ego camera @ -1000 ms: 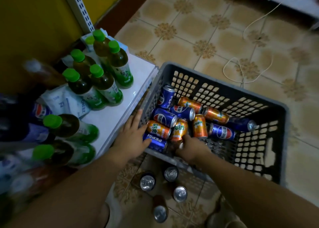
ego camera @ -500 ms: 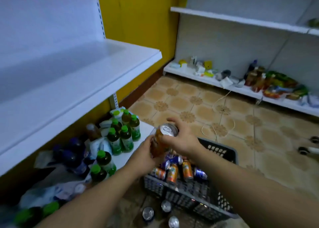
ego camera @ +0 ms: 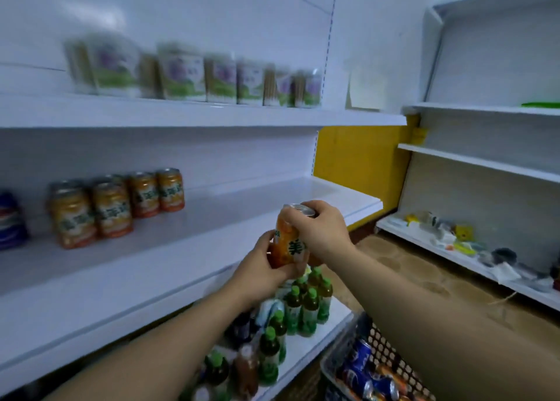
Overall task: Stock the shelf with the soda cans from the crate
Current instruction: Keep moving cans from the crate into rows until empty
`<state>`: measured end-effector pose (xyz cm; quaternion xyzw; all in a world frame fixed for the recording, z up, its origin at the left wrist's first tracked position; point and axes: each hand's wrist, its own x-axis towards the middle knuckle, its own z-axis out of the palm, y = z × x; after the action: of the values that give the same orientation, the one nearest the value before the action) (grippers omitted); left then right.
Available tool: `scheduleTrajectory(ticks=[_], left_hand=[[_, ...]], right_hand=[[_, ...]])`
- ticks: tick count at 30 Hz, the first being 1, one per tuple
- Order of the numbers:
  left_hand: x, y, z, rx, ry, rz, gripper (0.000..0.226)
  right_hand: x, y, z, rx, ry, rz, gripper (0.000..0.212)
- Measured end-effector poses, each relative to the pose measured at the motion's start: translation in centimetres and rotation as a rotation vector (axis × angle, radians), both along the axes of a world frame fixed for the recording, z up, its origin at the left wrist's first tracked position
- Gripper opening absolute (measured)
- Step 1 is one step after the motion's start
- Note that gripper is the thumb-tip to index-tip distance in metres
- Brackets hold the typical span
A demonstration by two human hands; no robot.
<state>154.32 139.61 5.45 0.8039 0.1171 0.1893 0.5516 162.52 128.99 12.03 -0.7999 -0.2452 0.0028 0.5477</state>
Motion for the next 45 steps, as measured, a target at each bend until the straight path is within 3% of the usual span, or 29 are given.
scheduleTrajectory(ticks=[6,9,12,15,25,30,34,45], left_hand=[[-9.1,7.4,0.7,0.240,0.205,0.221,0.078],[-13.6,11.2,0.9,0.454,0.420,0.362,0.083],[-18.2,14.8,0.6,0.636,0.680,0.445,0.065],[-21.7,17.7,-0.5,0.635,0.867,0.475,0.070],[-22.2,19.3,-1.7,0.638,0.835,0.528,0.074],[-22.2,19.3,-1.7,0.645,0.836,0.539,0.072],[-22.1,19.4,-1.8,0.663,0.860,0.537,0.073],[-22.2,19.1,-1.6,0.647,0.856,0.526,0.072]], right_hand=[[-5.7,8.3,-0.3,-0.065,-0.034,0.220,0.034],[-7.9,12.0,-0.1,-0.097,-0.044,0.316,0.034],[-9.6,15.5,-0.2,-0.105,-0.059,0.386,0.034],[-11.0,18.3,-1.0,-0.098,-0.068,0.437,0.036],[-11.7,24.2,-3.9,0.066,-0.020,0.482,0.032],[-11.5,23.5,-6.3,0.076,-0.092,0.538,0.056],[-10.0,22.8,-7.1,-0.071,-0.153,0.623,0.085],[-7.0,27.5,-6.4,-0.117,-0.079,0.473,0.092]])
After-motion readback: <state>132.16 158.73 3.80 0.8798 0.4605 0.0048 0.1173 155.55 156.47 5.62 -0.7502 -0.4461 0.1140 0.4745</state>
